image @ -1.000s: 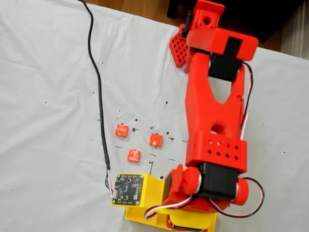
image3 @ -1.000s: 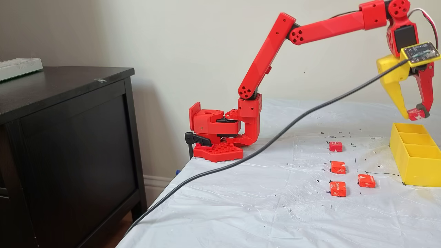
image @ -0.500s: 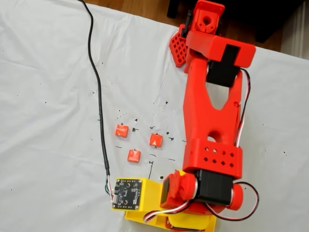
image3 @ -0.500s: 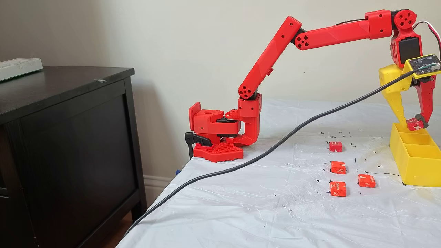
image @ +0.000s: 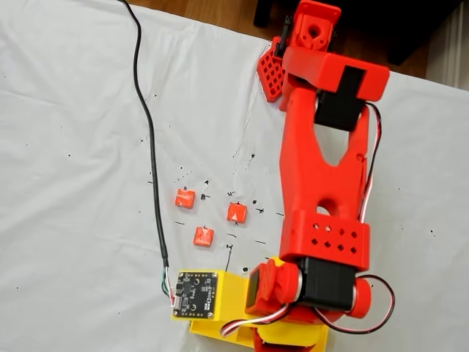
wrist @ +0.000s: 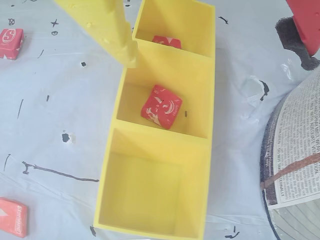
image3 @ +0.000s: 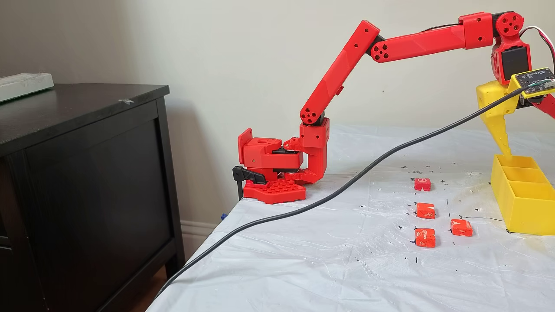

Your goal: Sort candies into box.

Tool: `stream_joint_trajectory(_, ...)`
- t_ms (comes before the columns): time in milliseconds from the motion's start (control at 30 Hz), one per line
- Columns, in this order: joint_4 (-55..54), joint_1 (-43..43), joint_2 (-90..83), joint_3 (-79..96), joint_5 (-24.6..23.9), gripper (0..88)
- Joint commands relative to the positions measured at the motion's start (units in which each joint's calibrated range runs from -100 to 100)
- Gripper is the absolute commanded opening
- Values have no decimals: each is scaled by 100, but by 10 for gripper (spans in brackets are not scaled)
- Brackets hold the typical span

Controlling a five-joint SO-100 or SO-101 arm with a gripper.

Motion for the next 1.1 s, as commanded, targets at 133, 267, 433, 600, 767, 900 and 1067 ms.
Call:
stream_joint_trajectory(133, -130, -253, -1837, 1238, 93, 128)
stream_joint_trajectory(267, -163, -361, -2669, 2285, 98, 29)
stream_joint_trajectory(433, -130, -488, -3568, 3441, 132, 13)
stream_joint_trajectory(600, -73, -524, -3975, 4288, 244, 11)
stream_joint_trajectory(767, -163, -533, -4331, 5189, 288, 10)
stream_joint_trajectory(900, -179, -506, -4450, 5499, 254, 10)
stream_joint_trajectory(1067, -433, -633, -4365, 5917, 200, 18)
